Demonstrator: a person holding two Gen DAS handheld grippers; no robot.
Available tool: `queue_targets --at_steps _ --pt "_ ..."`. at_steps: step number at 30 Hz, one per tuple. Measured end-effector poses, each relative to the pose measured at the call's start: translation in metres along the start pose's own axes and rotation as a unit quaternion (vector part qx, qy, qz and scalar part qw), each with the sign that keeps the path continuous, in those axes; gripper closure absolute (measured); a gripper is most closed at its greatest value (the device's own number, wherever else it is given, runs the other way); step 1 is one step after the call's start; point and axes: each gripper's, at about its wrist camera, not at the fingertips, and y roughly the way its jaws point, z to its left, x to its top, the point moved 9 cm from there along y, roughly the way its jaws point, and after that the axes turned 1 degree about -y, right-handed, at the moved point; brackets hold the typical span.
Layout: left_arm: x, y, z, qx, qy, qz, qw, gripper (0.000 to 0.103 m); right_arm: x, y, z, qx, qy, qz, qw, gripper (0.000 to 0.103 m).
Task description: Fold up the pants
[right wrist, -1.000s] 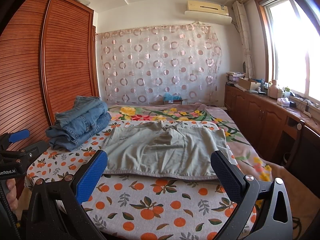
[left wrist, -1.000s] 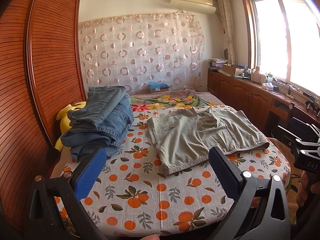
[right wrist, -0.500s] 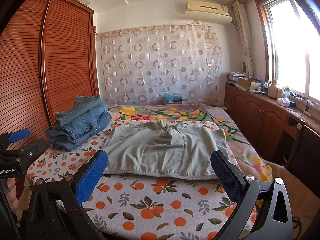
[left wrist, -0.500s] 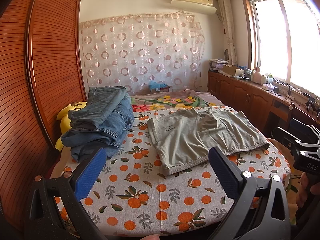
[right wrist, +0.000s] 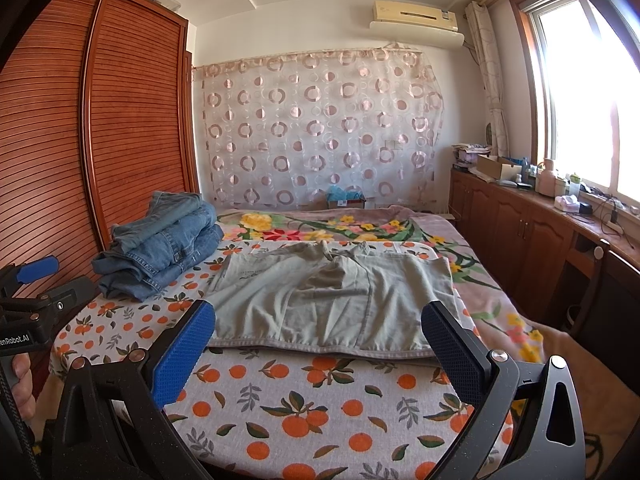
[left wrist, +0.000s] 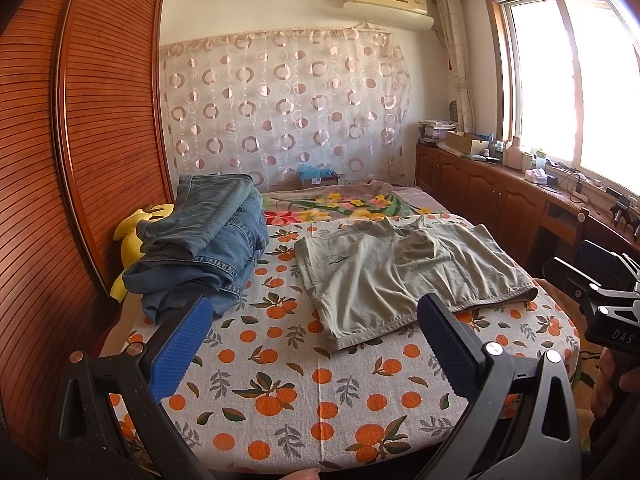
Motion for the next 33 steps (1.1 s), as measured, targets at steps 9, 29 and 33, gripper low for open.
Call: queue_targets --at_steps 9,29,33 --pt "0.000 0.000 0.000 0.000 -0.001 0.000 1.0000 0.001 -0.001 0.000 0.001 0.000 0.000 0.001 1.000 0.000" --pt "-0.030 0.035 -0.007 -0.008 -0.004 0.058 0.9983 0.001 -0.021 0.013 -0.032 -0.017 0.017 0.038 0.999 0.000" --pt "-0.038 0.043 -0.006 -0.013 -0.004 0.066 0.9977 0.001 -0.023 0.012 -0.039 -0.025 0.022 0.046 0.998 0.000"
